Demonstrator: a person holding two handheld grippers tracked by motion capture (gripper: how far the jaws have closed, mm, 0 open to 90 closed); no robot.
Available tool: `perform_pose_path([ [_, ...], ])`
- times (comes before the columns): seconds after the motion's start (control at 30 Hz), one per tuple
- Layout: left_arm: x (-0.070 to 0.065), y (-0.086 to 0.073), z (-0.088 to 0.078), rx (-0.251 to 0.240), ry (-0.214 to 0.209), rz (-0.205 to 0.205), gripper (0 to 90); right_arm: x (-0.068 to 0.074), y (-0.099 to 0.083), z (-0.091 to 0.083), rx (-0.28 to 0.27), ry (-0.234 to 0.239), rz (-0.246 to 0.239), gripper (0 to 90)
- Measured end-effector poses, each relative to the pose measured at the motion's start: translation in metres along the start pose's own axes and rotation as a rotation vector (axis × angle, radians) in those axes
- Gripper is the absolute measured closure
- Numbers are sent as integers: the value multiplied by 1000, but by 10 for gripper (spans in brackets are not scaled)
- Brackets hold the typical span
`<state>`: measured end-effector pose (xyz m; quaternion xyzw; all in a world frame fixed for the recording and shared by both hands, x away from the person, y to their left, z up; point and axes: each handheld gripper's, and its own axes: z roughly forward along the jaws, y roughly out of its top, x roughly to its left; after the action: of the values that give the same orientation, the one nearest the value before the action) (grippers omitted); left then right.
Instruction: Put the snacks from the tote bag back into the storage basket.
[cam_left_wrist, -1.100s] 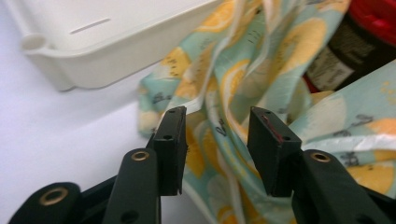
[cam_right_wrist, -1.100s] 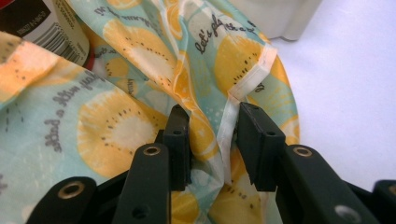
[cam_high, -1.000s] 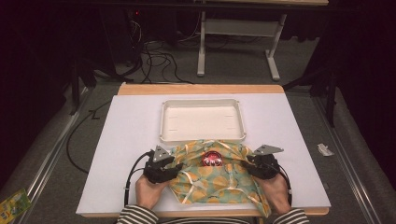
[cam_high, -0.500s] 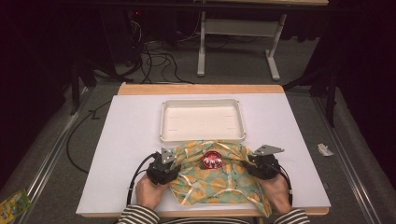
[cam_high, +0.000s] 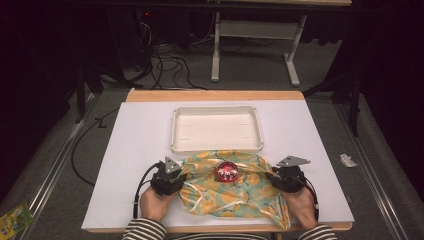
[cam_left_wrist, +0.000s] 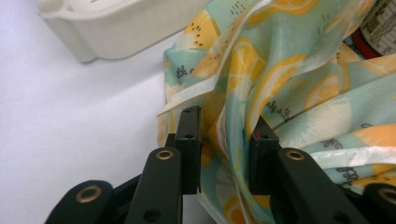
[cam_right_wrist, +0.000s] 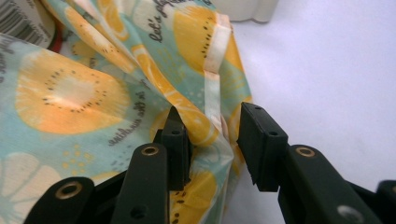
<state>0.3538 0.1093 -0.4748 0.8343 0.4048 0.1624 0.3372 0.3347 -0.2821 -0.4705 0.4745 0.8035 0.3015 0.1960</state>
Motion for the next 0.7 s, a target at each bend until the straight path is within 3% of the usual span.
perform_pose_path([
  [0.37, 5, -6, -1, -35, -16, -24, 694, -8, -1, -1, 2, -16, 26, 608],
  [0.47, 5, -6, -1, -41, -25, -26, 695, -7, 0, -4, -23, 1, 38, 584],
  [0.57, 5, -5, 0, -44, -38, -29, 697, -2, 4, -18, -88, 35, 36, 539],
  [0.7, 5, -5, 0, -45, -41, -31, 697, -1, 8, -28, -119, 53, 38, 507],
])
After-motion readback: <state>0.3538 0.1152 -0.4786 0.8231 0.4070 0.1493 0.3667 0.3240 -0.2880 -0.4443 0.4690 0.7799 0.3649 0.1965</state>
